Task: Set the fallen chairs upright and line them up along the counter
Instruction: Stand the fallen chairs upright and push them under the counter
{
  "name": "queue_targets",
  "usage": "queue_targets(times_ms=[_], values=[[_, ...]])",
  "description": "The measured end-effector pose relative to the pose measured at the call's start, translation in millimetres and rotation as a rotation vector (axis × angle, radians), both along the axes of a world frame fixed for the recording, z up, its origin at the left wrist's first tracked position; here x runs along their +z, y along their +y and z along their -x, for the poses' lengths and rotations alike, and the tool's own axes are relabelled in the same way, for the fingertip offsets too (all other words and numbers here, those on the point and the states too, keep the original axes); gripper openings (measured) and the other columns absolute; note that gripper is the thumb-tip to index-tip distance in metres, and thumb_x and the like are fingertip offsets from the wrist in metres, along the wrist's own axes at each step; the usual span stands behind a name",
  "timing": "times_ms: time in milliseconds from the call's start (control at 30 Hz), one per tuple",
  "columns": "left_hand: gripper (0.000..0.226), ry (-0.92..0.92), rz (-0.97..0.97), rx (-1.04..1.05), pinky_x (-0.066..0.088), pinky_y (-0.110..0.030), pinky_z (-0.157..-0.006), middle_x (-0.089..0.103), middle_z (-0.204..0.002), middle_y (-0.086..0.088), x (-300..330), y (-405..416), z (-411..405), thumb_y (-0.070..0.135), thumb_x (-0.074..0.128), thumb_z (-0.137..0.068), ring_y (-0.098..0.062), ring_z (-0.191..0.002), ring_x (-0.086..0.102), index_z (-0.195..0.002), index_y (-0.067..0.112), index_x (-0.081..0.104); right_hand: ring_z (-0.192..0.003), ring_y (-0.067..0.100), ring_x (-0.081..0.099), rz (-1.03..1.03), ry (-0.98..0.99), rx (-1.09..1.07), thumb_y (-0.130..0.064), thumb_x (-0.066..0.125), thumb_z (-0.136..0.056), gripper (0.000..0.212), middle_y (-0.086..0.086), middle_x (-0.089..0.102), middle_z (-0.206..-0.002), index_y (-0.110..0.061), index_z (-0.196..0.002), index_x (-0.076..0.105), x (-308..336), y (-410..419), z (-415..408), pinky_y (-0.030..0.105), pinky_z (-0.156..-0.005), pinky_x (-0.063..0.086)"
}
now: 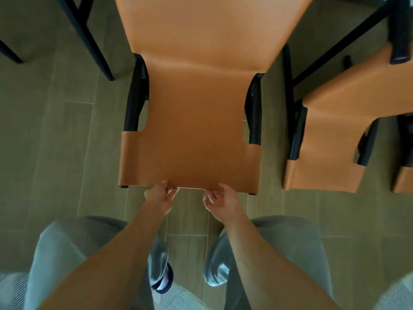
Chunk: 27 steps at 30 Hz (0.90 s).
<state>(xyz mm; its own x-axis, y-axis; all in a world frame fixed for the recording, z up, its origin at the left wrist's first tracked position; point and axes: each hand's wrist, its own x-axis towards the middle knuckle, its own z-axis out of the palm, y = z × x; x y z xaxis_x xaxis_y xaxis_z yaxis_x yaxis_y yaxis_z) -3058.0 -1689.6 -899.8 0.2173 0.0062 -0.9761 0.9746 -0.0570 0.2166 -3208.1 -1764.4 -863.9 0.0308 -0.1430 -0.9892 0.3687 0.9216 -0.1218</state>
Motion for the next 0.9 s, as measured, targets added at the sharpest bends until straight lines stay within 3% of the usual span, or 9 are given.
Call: queue_targets(times_ms=[67,167,233,300,433,533,600,767,900], values=[[0.011,0.013,0.007,-0.086,0.046,-0.049,-0.108,0.057,-0.085,-0.012,37,-2,-9,-0.006,0.048,-0.102,-0.017,-0.07,0.055,-0.097,0.001,0.055,-0.105,0.025,0.055,-0.019,-0.013,0.028,-0.015,0.047,-0.105,0.019,0.015,0.057,-0.119,-0.005,-0.119,0.054,26,0,-4,0.037,-0.084,0.044],[0.022,-0.047,-0.017,-0.129,0.054,-0.047,-0.095,0.059,-0.086,-0.015,88,-2,-21,-0.009,0.053,-0.099,-0.019,-0.069,0.058,-0.119,0.002,0.052,-0.109,0.025,0.053,-0.025,-0.032,-0.014,-0.014,0.049,-0.105,0.015,0.014,0.054,-0.12,-0.005,-0.116,0.051,79,0,-14,0.039,-0.09,0.044],[0.02,-0.043,-0.002,-0.118,0.055,-0.047,-0.092,0.059,-0.087,-0.016,127,-3,-25,-0.009,0.054,-0.098,-0.019,-0.07,0.059,-0.115,0.0,0.053,-0.105,0.024,0.054,-0.046,-0.003,-0.035,-0.012,0.049,-0.105,0.014,0.014,0.054,-0.119,-0.003,-0.116,0.05,112,-2,-21,0.037,-0.088,0.046],[0.008,-0.029,-0.004,-0.13,0.054,-0.048,-0.095,0.058,-0.087,-0.016,161,-3,-29,-0.009,0.054,-0.097,-0.019,-0.071,0.058,-0.098,-0.002,0.055,-0.097,0.022,0.058,-0.04,0.037,0.007,-0.008,0.045,-0.106,0.014,0.015,0.056,-0.117,-0.002,-0.117,0.051,145,-2,-27,0.033,-0.076,0.047],[0.016,-0.002,-0.021,-0.149,0.055,-0.051,-0.092,0.058,-0.085,-0.015,230,-8,-39,-0.009,0.052,-0.098,-0.02,-0.071,0.058,-0.085,0.0,0.052,-0.082,0.019,0.062,-0.046,0.122,0.058,0.0,0.037,-0.107,0.018,0.017,0.065,-0.102,0.0,-0.117,0.051,208,-4,-40,0.026,-0.063,0.042],[0.009,0.007,-0.018,-0.19,0.058,-0.049,-0.089,0.056,-0.082,-0.015,275,-16,-52,-0.01,0.051,-0.099,-0.019,-0.068,0.057,-0.093,-0.004,0.054,-0.073,0.017,0.06,-0.032,0.198,0.078,0.004,0.033,-0.104,0.025,0.016,0.066,-0.096,0.001,-0.119,0.054,256,-9,-53,0.024,-0.06,0.043],[0.011,0.015,-0.016,-0.194,0.054,-0.048,-0.098,0.054,-0.079,-0.015,307,-26,-61,-0.009,0.051,-0.1,-0.019,-0.065,0.055,-0.107,-0.001,0.054,-0.069,0.017,0.06,-0.014,0.255,0.079,0.006,0.032,-0.1,0.034,0.016,0.068,-0.092,0.001,-0.123,0.057,284,-19,-64,0.023,-0.057,0.044],[0.023,-0.008,0.041,-0.22,0.051,-0.053,-0.1,0.057,-0.083,-0.022,379,-65,-98,-0.01,0.048,-0.1,-0.03,-0.071,0.059,-0.121,-0.005,0.054,-0.061,0.017,0.062,0.033,0.338,0.053,0.002,0.035,-0.097,0.039,0.02,0.075,-0.109,0.001,-0.126,0.061,349,-58,-95,0.022,-0.052,0.049],[0.027,-0.035,0.091,-0.25,0.047,-0.057,-0.104,0.058,-0.104,-0.029,407,-110,-130,-0.014,0.044,-0.1,-0.04,-0.094,0.062,-0.124,-0.003,0.05,-0.059,0.018,0.061,0.088,0.367,0.057,-0.002,0.043,-0.1,0.03,0.022,0.075,-0.107,0.004,-0.12,0.064,377,-101,-121,0.024,-0.053,0.049]])
